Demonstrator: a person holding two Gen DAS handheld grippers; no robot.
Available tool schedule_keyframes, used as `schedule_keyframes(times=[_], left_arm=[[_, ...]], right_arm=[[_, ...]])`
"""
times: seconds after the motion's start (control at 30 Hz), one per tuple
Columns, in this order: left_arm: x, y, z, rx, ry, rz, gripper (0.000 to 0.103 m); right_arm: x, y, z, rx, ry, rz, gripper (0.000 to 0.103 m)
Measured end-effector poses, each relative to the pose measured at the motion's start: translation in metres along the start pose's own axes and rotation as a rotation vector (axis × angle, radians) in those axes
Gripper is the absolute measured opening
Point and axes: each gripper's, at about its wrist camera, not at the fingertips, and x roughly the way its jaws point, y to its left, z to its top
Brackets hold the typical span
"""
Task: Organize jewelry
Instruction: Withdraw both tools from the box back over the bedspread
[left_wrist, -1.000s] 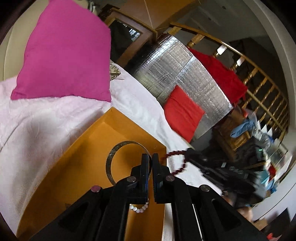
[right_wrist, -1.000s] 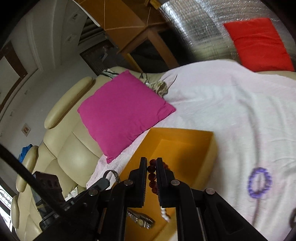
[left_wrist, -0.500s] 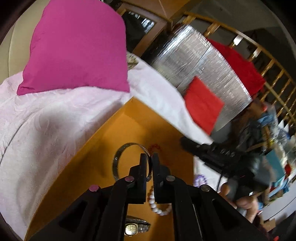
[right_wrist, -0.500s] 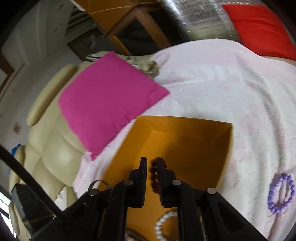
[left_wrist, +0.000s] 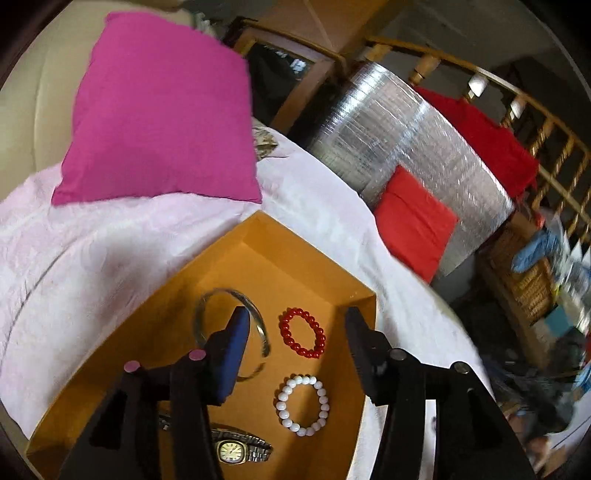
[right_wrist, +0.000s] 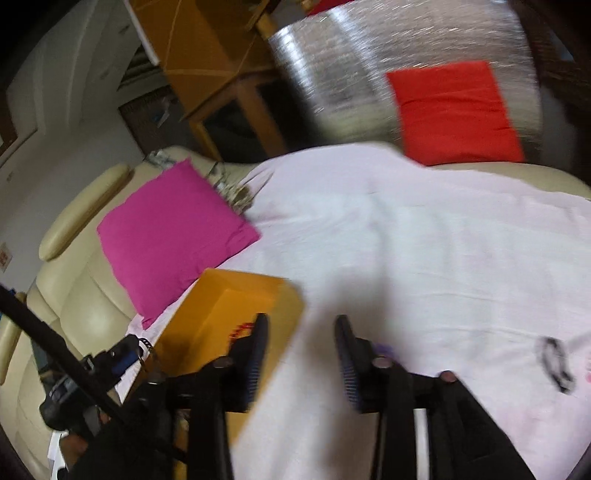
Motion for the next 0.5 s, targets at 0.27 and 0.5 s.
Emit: schedule_keyframes(times=[0.27, 0.5], left_arm=[[0.028, -0.024, -0.016, 0.016, 0.069, 0.229, 0.059], [0.025, -0.100, -0.042, 0.165, 0.028, 0.168, 0.060]], right_arm=[[-0.114, -0.110, -0.021, 0.112, -0.140, -0.185, 0.052], [-0.145, -0.200, -0.039, 0.365, -0.161, -0.214, 0.052]])
